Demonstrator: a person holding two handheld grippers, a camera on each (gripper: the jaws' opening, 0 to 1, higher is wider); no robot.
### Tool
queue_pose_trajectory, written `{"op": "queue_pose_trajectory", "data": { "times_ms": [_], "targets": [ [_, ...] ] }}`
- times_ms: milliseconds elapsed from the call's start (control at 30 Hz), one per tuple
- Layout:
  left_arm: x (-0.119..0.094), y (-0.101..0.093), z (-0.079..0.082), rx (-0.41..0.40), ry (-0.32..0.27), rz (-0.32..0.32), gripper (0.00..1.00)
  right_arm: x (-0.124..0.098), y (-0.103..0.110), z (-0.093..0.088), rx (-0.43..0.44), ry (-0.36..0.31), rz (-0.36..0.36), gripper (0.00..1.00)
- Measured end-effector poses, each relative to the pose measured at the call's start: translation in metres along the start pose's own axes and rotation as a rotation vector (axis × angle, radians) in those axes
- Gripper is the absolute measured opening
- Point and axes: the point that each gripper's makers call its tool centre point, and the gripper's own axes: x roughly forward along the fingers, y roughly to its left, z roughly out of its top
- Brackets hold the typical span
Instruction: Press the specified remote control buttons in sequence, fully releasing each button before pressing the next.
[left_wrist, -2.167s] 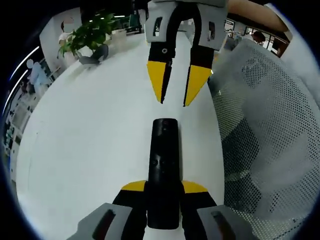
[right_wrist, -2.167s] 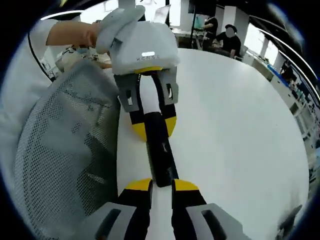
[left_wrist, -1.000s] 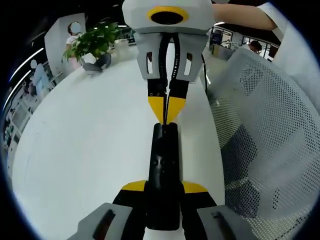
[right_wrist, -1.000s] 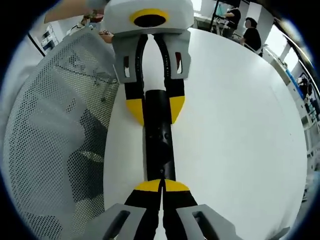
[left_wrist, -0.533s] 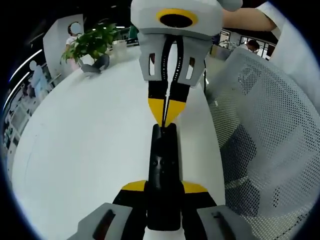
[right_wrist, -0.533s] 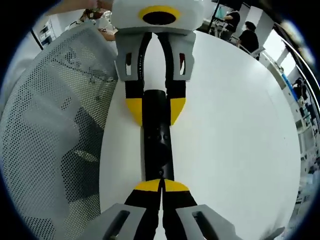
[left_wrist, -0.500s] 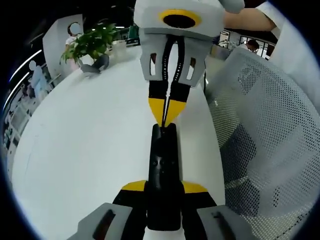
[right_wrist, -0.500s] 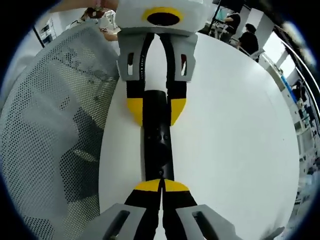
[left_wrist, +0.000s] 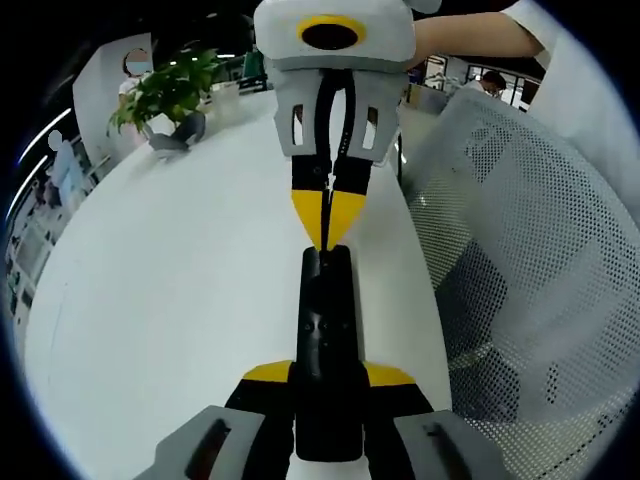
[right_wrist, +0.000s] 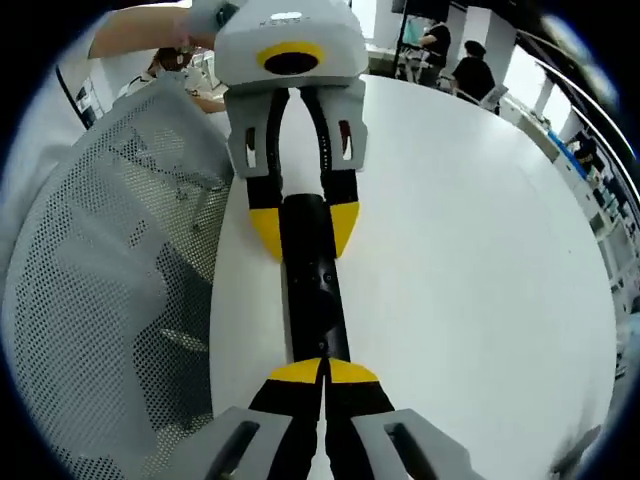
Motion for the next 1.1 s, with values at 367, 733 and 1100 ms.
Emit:
{"op": "queue_pose_trajectory", "data": {
  "times_ms": [367,733,1100],
  "targets": [
    [0.001,-0.001,0.000,-0.002,0.001,0.001,0.24,0.005,-0.001,0.010,-0.026,-0.028,-0.002,0.00],
    [0.001,0.000,0.000,-0.003,0.016,0.002,0.24,0.005,-0.002,0.010,0.031,-0.044,0.011,0.00],
    [0.001,0.000,0.000,-0.014,0.026,0.007,0.24,0.003,0.001,0.011,0.100,-0.117,-0.021,0.00]
  ]
}}
